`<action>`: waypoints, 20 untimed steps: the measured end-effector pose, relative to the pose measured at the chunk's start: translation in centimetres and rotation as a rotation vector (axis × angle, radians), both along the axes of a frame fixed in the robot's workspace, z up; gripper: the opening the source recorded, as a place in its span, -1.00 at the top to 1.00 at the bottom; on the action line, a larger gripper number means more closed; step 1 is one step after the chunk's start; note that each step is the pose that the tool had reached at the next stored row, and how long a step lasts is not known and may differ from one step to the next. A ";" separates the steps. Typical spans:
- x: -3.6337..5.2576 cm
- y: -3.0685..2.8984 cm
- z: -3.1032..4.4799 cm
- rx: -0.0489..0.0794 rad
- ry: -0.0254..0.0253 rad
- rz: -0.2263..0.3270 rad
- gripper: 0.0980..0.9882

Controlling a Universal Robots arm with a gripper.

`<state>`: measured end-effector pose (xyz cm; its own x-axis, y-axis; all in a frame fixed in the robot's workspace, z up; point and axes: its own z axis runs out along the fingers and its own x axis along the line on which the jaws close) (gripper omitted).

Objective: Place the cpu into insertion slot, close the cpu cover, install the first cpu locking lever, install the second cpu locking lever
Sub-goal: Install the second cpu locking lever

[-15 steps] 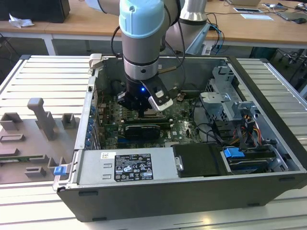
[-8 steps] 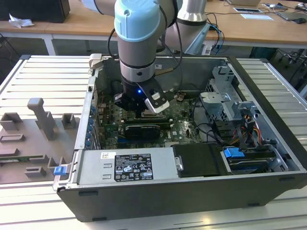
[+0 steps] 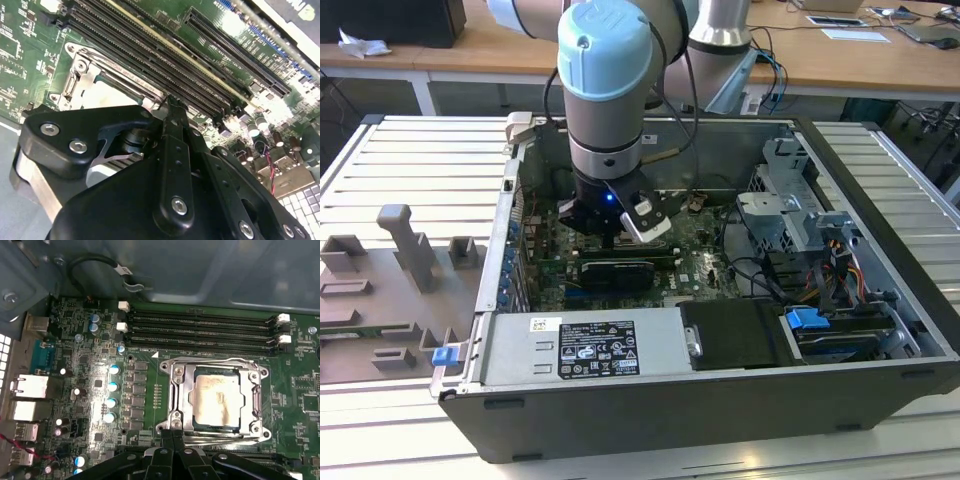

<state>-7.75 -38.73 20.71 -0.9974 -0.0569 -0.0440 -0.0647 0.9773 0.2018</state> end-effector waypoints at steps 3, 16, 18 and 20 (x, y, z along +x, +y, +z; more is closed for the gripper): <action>-0.01 -0.08 -0.29 0.011 0.0000 0.000 0.98; -0.34 -0.21 -0.49 0.046 -0.0005 0.002 0.98; -0.35 -0.22 0.39 0.045 -0.0002 0.002 0.98; -0.35 -0.22 0.99 0.045 0.0002 0.002 0.98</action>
<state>-8.10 -38.96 21.70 -0.9973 -0.0568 -0.0464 -0.0665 0.9671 0.2457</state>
